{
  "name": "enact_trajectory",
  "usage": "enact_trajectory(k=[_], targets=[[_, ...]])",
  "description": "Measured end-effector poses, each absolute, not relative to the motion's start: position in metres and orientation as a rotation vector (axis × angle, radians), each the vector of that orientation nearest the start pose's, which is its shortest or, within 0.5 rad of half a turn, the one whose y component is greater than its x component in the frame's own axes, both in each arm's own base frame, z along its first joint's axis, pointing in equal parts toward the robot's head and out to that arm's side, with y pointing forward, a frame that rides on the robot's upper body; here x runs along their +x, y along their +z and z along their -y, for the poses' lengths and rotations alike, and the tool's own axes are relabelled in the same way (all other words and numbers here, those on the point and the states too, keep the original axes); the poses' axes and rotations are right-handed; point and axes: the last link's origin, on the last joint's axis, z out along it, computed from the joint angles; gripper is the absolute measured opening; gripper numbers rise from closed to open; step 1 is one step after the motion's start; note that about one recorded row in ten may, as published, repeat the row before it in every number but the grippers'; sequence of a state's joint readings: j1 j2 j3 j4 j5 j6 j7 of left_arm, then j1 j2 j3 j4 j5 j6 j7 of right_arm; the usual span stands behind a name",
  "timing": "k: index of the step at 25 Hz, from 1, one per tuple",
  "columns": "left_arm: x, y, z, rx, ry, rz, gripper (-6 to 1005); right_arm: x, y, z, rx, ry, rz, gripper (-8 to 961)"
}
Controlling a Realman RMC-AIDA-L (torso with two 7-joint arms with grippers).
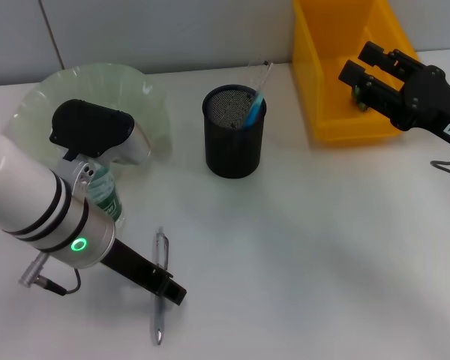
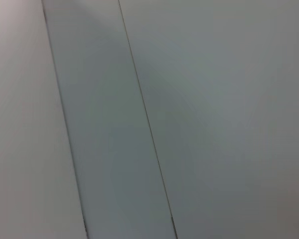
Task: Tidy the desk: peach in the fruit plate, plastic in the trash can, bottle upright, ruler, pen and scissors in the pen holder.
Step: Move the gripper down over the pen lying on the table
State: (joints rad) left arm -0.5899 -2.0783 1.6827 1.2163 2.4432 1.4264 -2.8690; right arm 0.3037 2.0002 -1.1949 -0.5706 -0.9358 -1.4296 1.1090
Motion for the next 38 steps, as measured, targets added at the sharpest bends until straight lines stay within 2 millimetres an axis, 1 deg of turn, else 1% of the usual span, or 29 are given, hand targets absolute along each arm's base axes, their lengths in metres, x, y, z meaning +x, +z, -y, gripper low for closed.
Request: enact_trajectory(k=[6, 9, 15, 21, 28, 38], targets=[[-0.1816, -0.068, -0.3239, -2.586, 0.57, 1.206, 647, 0.2693, 0.0407, -0.3194, -2.162, 1.223, -0.524, 610], [-0.1807, -0.0681, -0.3246, -2.585, 0.588, 1.188, 492, 0.2688, 0.0411, -0.3197, -2.163, 1.226, -0.526, 610], [-0.1781, -0.0666, -0.3258, -2.587, 0.598, 1.168, 384, 0.2683, 0.0416, -0.32, -2.163, 1.229, -0.528, 609], [-0.1753, -0.0646, -0.3258, -2.595, 0.611, 1.158, 384, 0.2683, 0.0419, -0.32, -2.163, 1.228, -0.527, 609], [-0.1727, -0.0671, -0.3258, -2.612, 0.616, 1.142, 384, 0.2677, 0.0415, -0.321, -2.165, 1.23, -0.528, 610], [-0.1749, -0.0709, -0.3251, -2.614, 0.62, 1.142, 385, 0.2683, 0.0416, -0.3204, -2.164, 1.229, -0.53, 610]])
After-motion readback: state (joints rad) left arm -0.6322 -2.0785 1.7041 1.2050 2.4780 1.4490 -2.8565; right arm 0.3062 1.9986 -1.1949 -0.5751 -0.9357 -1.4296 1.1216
